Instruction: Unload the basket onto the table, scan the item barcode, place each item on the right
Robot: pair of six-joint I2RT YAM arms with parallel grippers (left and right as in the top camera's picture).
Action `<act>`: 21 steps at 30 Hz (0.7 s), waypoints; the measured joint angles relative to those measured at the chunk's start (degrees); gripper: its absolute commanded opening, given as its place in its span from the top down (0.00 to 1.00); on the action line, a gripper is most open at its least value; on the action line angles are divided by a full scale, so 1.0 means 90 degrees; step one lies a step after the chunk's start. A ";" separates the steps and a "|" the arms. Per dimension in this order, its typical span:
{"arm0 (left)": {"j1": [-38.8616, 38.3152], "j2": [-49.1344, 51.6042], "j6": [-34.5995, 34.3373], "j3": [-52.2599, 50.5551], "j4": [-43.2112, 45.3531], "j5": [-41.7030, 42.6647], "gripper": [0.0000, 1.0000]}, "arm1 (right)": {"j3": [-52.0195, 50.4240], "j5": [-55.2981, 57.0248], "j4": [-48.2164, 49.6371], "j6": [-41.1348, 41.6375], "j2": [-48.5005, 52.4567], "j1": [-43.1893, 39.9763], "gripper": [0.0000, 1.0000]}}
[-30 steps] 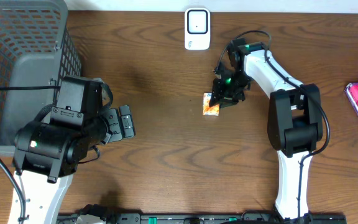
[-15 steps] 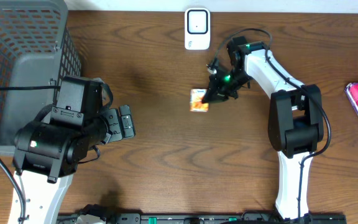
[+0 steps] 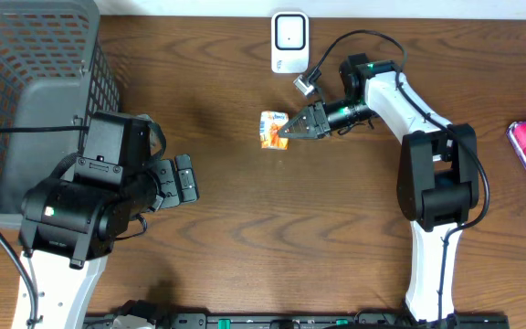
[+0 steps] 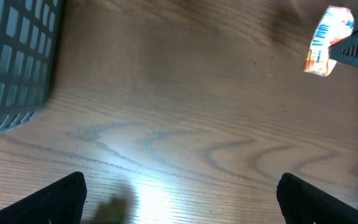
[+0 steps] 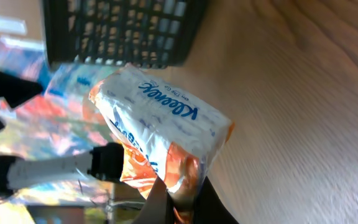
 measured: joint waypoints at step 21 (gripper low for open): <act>0.0000 0.0000 0.0000 0.0000 -0.0002 0.0000 0.02 | 0.0000 -0.0005 -0.0777 -0.3024 0.0000 0.0000 0.99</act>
